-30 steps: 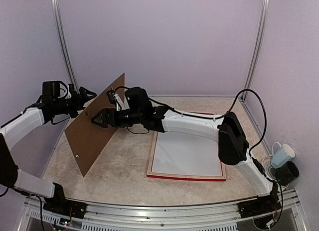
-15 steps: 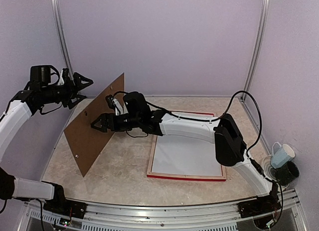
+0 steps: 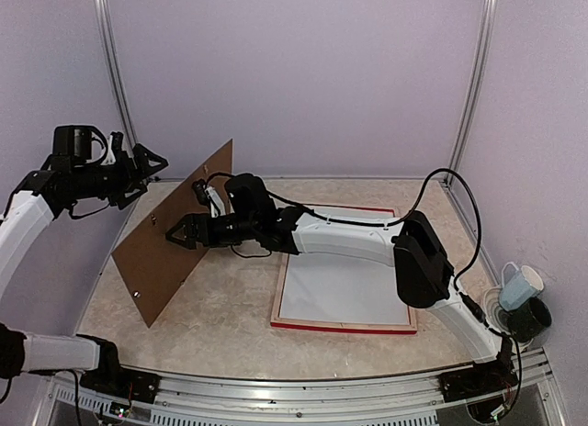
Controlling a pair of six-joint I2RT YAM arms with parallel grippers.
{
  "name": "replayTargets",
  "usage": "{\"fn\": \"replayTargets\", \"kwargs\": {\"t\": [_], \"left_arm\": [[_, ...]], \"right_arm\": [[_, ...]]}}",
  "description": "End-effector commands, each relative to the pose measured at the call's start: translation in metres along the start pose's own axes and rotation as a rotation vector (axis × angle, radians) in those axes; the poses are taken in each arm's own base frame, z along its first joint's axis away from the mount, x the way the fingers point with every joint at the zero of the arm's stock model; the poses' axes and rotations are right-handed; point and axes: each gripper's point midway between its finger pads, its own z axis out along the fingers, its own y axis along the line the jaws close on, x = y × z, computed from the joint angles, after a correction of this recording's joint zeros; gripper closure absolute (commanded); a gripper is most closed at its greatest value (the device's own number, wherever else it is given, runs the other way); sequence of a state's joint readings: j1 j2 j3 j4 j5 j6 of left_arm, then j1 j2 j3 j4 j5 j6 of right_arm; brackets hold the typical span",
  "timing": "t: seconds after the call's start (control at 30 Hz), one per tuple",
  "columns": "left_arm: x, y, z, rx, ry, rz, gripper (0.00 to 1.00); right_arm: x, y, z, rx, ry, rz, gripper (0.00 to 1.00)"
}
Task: Put the photo into the frame
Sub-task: Turn over the backboard.
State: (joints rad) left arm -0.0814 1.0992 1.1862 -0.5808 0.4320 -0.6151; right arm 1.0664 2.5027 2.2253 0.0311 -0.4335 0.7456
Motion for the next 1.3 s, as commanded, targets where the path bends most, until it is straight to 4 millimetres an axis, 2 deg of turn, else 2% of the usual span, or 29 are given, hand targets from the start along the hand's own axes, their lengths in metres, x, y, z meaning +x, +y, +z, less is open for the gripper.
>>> {"fn": "replayTargets", "kwargs": {"t": [0.0, 0.13, 0.43, 0.53, 0.67, 0.77, 1.03, 1.27], "left_arm": [[0.000, 0.037, 0.007, -0.091, -0.034, -0.012, 0.01], [0.009, 0.058, 0.024, -0.113, 0.007, -0.046, 0.01], [0.016, 0.061, 0.030, -0.086, 0.029, -0.054, 0.01], [0.011, 0.050, 0.028, -0.048, 0.022, -0.055, 0.01], [-0.009, 0.024, 0.012, 0.002, -0.034, -0.019, 0.01], [-0.015, 0.009, 0.004, 0.014, -0.042, 0.029, 0.01], [0.004, -0.011, -0.004, 0.031, 0.017, 0.133, 0.01], [0.022, -0.015, 0.001, -0.035, 0.059, 0.234, 0.03]], "right_arm": [[0.008, 0.003, 0.003, -0.011, 0.007, -0.009, 0.01], [0.009, 0.001, 0.004, -0.003, 0.009, -0.015, 0.01], [0.009, -0.001, 0.000, 0.023, 0.010, -0.028, 0.01], [0.010, -0.001, 0.000, 0.020, 0.015, -0.027, 0.01], [0.009, 0.000, 0.000, 0.019, 0.014, -0.027, 0.01], [0.008, 0.000, 0.000, 0.021, 0.013, -0.032, 0.01], [0.010, -0.003, 0.001, 0.029, 0.021, -0.031, 0.01], [0.015, -0.010, 0.003, 0.048, 0.029, -0.018, 0.01]]}}
